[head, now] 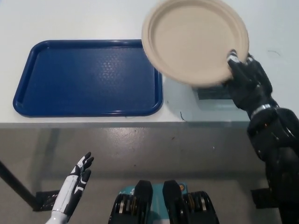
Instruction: Use the right hand to pick up a plate from a leveled surface and place it into a tray on the left side
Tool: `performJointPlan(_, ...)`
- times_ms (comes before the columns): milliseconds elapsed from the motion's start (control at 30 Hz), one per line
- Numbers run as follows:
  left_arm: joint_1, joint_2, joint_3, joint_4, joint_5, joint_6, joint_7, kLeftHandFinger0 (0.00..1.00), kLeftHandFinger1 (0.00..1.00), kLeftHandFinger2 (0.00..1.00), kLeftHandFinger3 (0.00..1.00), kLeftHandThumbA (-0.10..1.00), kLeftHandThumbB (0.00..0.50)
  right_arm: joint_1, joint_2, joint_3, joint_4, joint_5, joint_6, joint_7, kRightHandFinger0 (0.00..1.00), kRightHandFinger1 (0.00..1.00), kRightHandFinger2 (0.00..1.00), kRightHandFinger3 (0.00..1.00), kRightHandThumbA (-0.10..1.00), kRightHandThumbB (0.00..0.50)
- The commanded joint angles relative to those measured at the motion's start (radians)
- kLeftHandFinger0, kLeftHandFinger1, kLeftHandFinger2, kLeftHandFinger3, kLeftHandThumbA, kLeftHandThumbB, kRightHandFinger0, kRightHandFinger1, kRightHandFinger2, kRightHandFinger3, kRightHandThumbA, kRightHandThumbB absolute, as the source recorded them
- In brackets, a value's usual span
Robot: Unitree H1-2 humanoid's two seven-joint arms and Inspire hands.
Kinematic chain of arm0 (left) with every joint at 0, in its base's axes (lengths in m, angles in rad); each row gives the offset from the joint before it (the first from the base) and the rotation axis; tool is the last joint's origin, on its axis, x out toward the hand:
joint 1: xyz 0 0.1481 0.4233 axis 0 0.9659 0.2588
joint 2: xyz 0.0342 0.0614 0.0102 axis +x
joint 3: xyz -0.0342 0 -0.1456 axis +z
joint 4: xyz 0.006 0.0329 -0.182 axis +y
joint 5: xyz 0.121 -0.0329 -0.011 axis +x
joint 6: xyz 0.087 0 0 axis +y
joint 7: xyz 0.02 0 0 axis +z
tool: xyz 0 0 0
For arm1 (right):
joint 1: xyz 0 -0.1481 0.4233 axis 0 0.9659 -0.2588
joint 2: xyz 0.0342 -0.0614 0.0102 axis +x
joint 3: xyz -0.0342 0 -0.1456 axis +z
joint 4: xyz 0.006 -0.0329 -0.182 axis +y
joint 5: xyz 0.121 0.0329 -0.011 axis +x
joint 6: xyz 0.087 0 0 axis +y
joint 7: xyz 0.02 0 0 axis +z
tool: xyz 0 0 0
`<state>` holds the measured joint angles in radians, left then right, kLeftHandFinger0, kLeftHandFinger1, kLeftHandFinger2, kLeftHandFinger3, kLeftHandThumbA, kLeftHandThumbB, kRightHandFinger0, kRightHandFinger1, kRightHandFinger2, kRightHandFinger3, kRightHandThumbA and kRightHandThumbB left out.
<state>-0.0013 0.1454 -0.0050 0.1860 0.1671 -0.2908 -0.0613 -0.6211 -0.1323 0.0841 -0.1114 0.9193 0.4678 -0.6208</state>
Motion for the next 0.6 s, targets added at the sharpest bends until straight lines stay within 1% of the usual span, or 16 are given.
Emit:
performJointPlan(0, -0.024, 0.019, -0.012, -0.011, 0.01, -0.009, 0.0, 1.0, 1.0, 1.0, 1.0, 1.0, 0.311, -0.098, -0.008, 0.038, -0.016, -0.018, 0.002, -0.07, 0.0, 0.21, 0.63, 0.91, -0.1, 0.101)
performJointPlan(67, -0.027, 0.019, -0.013, -0.009, 0.001, -0.002, -0.006, 1.0, 1.0, 1.0, 1.0, 1.0, 0.324, -0.122, -0.009, 0.068, 0.008, -0.017, 0.002, -0.082, 0.0, 0.21, 0.64, 0.9, -0.1, 0.101)
performJointPlan(100, -0.026, 0.02, -0.015, -0.01, 0.0, -0.002, -0.01, 1.0, 1.0, 1.0, 1.0, 1.0, 0.316, -0.136, -0.009, 0.086, 0.035, -0.021, 0.002, -0.067, 0.0, 0.2, 0.63, 0.87, -0.1, 0.082)
performJointPlan(133, -0.027, 0.021, -0.017, -0.008, 0.002, -0.007, -0.01, 1.0, 1.0, 1.0, 1.0, 1.0, 0.309, -0.145, -0.003, 0.09, 0.057, -0.021, 0.002, -0.058, 0.0, 0.18, 0.62, 0.85, -0.1, 0.085)
performJointPlan(167, -0.028, 0.022, -0.02, -0.005, 0.007, -0.015, -0.008, 1.0, 1.0, 1.0, 1.0, 1.0, 0.308, -0.158, 0.009, 0.092, 0.088, -0.028, 0.002, -0.047, 0.0, 0.17, 0.61, 0.84, -0.1, 0.1)
performJointPlan(200, -0.027, 0.024, -0.022, -0.009, 0.009, -0.008, -0.01, 1.0, 1.0, 1.0, 1.0, 1.0, 0.323, -0.166, 0.021, 0.091, 0.109, -0.036, 0.002, -0.042, 0.0, 0.14, 0.57, 0.87, -0.1, 0.108)
performJointPlan(233, -0.026, 0.023, -0.025, -0.013, 0.009, 0.004, -0.012, 1.0, 1.0, 1.0, 1.0, 1.0, 0.326, -0.179, 0.04, 0.089, 0.138, -0.049, 0.002, -0.035, 0.0, 0.11, 0.55, 0.86, -0.1, 0.109)
performJointPlan(267, -0.027, 0.022, -0.026, -0.013, 0.009, 0.002, -0.011, 1.0, 1.0, 1.0, 1.0, 1.0, 0.326, -0.183, 0.046, 0.086, 0.149, -0.052, 0.002, -0.031, 0.0, 0.11, 0.55, 0.86, -0.1, 0.109)
performJointPlan(333, -0.032, 0.021, -0.03, -0.005, 0.006, -0.011, -0.009, 1.0, 1.0, 1.0, 1.0, 1.0, 0.318, -0.215, 0.076, 0.077, 0.214, -0.065, 0.002, -0.01, 0.0, 0.12, 0.56, 0.9, -0.1, 0.108)
performJointPlan(400, -0.033, 0.022, -0.034, -0.008, 0.004, -0.005, -0.013, 1.0, 1.0, 1.0, 1.0, 1.0, 0.319, -0.248, 0.11, 0.059, 0.284, -0.074, 0.002, -0.001, 0.0, 0.12, 0.56, 0.89, -0.1, 0.115)
performJointPlan(533, -0.035, 0.021, -0.043, -0.018, 0.004, 0.016, -0.016, 1.0, 1.0, 1.0, 1.0, 1.0, 0.328, -0.301, 0.166, 0.022, 0.397, -0.121, 0.002, 0.043, 0.0, 0.13, 0.61, 0.95, -0.1, 0.121)
performJointPlan(567, -0.037, 0.022, -0.046, -0.016, -0.002, 0.013, -0.02, 1.0, 1.0, 1.0, 1.0, 1.0, 0.31, -0.318, 0.183, 0.014, 0.431, -0.136, -0.004, 0.049, 0.0, 0.13, 0.62, 0.95, -0.1, 0.121)
